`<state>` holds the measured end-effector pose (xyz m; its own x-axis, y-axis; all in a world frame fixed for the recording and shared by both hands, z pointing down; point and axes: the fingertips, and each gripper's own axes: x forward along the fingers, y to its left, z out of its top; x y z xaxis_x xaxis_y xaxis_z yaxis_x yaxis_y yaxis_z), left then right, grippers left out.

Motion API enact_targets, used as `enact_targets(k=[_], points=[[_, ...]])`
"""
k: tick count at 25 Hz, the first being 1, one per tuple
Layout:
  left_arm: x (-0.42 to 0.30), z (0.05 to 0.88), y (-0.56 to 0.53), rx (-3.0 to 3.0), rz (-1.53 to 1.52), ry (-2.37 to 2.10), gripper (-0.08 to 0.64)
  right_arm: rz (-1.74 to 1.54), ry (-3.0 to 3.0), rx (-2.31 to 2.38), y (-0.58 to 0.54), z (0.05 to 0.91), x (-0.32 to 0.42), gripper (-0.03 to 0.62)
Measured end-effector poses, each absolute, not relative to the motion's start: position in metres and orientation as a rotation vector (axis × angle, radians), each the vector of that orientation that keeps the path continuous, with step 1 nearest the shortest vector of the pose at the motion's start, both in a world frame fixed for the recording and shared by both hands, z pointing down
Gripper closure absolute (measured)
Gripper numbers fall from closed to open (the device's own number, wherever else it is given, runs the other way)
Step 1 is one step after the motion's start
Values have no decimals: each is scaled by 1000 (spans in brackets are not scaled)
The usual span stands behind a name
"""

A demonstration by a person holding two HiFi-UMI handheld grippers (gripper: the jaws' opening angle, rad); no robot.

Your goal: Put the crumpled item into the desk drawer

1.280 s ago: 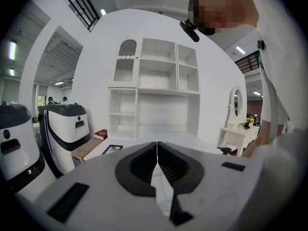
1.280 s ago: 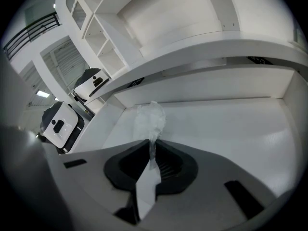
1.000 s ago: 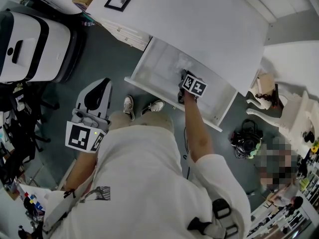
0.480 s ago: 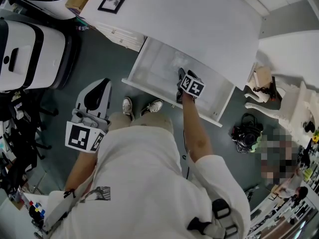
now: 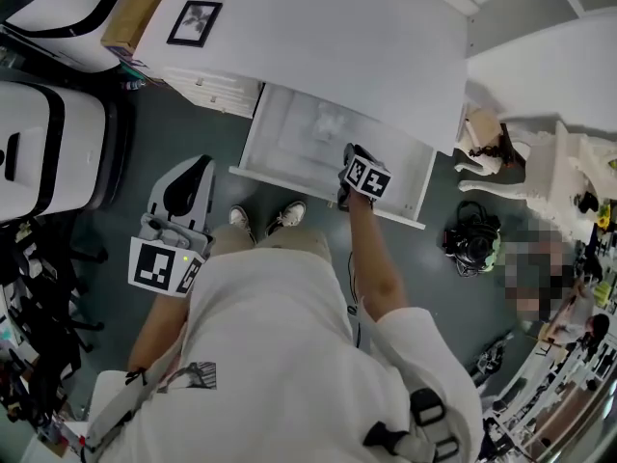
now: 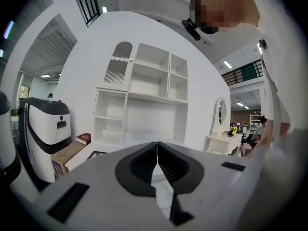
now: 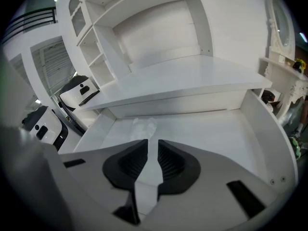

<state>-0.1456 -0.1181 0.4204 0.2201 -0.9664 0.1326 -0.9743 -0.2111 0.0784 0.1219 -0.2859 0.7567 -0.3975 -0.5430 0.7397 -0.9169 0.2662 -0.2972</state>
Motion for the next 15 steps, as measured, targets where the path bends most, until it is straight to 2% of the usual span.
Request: enact_targets(k=[2,5,15], points=[[-150,419,-118,2358,51,-1849,541,971,-2038,1355,-279,742,126,555],[-152,416,-120,2394,16,-1803,541,967,-2030,1396,-264,724,131,580],[-151,403,-132,2537,-61,-1658,541,1014,-2138,1530,-232,655,138,581]])
